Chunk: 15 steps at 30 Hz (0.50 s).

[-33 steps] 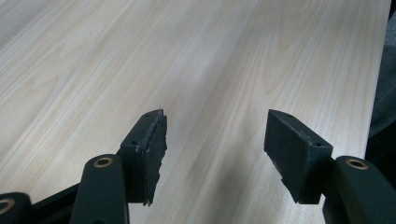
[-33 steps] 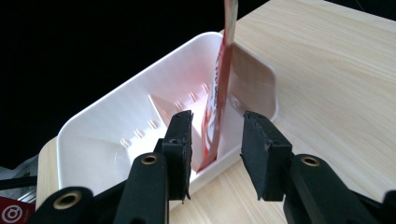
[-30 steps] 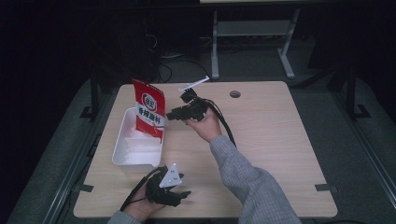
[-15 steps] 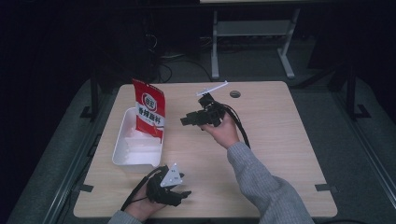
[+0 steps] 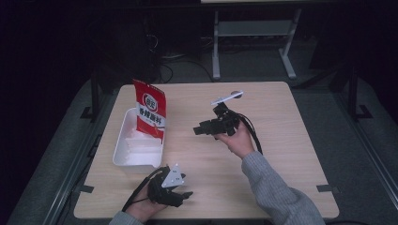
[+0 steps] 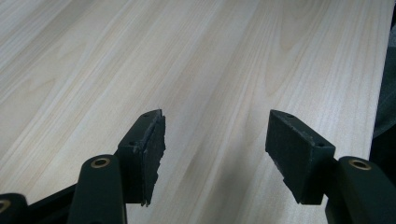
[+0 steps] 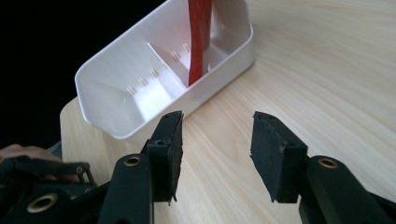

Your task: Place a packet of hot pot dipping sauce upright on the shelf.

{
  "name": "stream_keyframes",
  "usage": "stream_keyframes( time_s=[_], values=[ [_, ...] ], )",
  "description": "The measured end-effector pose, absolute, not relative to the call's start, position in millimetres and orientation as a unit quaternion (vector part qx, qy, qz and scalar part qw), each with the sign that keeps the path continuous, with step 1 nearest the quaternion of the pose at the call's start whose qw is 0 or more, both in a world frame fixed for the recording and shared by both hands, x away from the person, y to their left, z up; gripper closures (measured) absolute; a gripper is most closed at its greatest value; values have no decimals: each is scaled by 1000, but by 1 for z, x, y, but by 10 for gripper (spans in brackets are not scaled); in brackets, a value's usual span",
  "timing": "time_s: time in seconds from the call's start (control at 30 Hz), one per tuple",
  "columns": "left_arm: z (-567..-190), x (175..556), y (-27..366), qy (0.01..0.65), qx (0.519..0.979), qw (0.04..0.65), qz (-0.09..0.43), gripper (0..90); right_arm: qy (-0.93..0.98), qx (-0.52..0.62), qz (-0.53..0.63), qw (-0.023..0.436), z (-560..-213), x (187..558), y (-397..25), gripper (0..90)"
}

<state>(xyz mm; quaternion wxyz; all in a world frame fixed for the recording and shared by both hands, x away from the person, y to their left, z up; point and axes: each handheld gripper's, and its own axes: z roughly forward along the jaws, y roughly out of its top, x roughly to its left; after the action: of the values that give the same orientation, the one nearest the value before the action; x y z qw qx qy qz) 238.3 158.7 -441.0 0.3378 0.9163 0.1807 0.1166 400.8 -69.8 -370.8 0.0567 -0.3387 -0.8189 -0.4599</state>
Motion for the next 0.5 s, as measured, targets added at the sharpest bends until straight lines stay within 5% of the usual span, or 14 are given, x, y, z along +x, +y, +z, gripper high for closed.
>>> stream_keyframes(
  time_s=[0.5],
  values=[
    [-441,240,158,181,916,338,116,360,-817,-355,-449,67,-390,381,-107,498]
  ],
)
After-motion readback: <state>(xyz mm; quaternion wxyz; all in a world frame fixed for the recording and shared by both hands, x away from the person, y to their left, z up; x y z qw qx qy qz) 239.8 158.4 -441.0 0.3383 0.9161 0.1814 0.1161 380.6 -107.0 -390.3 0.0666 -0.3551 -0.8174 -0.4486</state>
